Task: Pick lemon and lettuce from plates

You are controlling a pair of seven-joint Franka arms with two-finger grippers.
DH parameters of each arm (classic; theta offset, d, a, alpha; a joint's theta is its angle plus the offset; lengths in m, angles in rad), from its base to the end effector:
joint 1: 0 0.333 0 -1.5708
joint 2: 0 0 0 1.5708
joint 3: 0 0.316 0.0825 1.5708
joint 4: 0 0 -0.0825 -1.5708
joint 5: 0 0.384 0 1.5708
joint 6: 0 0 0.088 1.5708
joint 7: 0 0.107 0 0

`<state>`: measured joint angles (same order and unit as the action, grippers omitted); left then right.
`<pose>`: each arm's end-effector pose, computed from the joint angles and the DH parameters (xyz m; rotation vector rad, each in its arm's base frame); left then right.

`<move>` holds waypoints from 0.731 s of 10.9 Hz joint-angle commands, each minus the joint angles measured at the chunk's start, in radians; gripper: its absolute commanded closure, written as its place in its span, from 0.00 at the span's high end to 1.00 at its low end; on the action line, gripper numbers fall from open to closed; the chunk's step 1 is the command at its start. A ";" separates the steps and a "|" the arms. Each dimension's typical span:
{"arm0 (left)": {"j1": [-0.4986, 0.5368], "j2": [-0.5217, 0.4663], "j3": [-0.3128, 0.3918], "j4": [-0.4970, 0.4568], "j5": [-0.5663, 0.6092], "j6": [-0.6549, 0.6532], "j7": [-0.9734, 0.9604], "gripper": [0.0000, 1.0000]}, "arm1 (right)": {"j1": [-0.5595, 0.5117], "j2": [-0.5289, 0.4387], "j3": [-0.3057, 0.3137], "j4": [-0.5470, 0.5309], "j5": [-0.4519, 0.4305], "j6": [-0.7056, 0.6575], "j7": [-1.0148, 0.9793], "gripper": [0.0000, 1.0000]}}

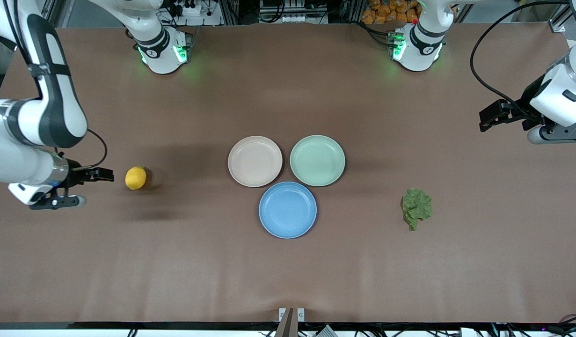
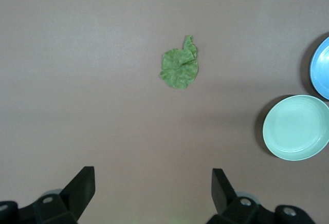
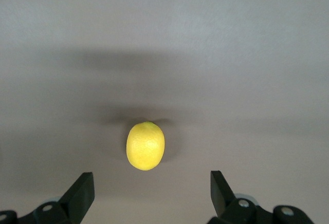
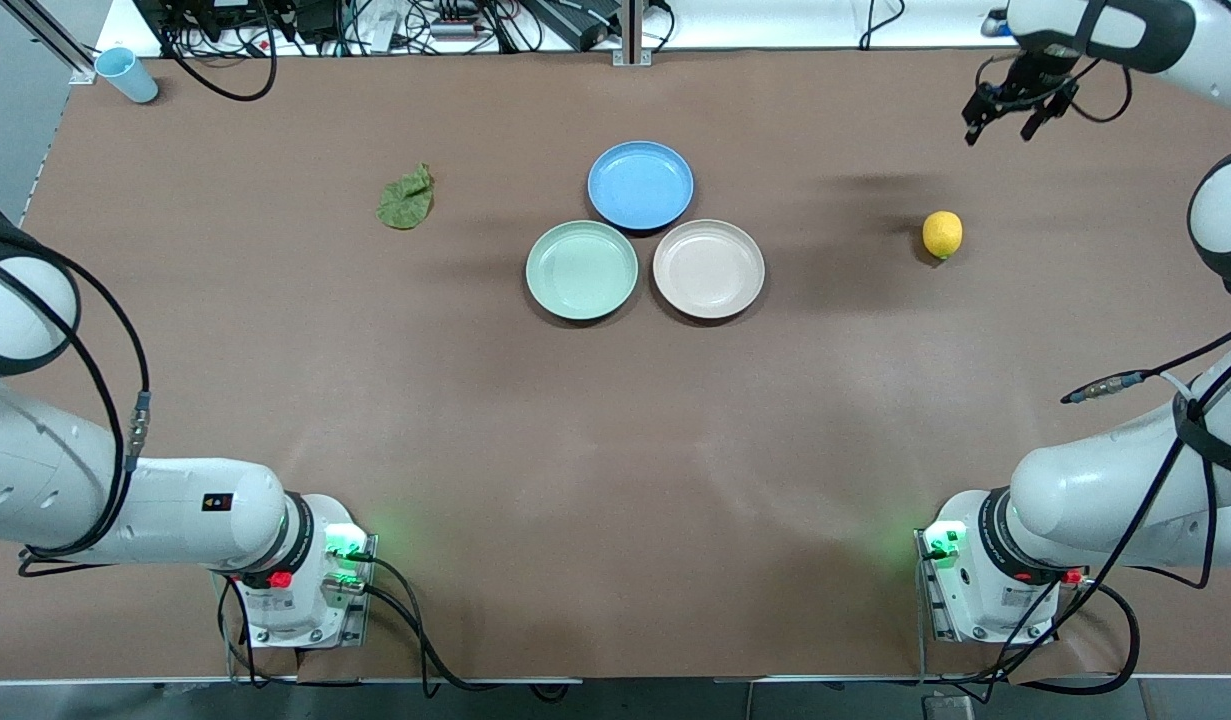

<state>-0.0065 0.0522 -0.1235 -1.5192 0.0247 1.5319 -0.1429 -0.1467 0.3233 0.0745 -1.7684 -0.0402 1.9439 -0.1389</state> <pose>0.5623 -0.0688 0.6164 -3.1176 -0.0209 0.0565 0.6220 -0.0510 0.3686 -3.1273 -0.1283 0.2308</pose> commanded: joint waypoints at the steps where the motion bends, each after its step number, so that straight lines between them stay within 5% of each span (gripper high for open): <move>1: -0.001 0.000 0.004 0.010 -0.011 0.004 0.023 1.00 | -0.002 -0.013 0.016 0.117 -0.012 -0.109 0.067 1.00; 5: -0.001 0.000 0.004 0.010 -0.011 0.004 0.023 1.00 | 0.026 -0.064 0.018 0.271 -0.009 -0.264 0.191 1.00; 8: 0.003 -0.002 0.004 0.013 -0.012 0.004 0.025 1.00 | 0.024 -0.189 0.015 0.271 -0.006 -0.347 0.200 1.00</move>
<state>-0.0062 0.0527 -0.1232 -1.5172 0.0247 1.5331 -0.1429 -0.1184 0.2268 0.0867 -1.4859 -0.0403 1.6515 0.0371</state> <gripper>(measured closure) 0.000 0.000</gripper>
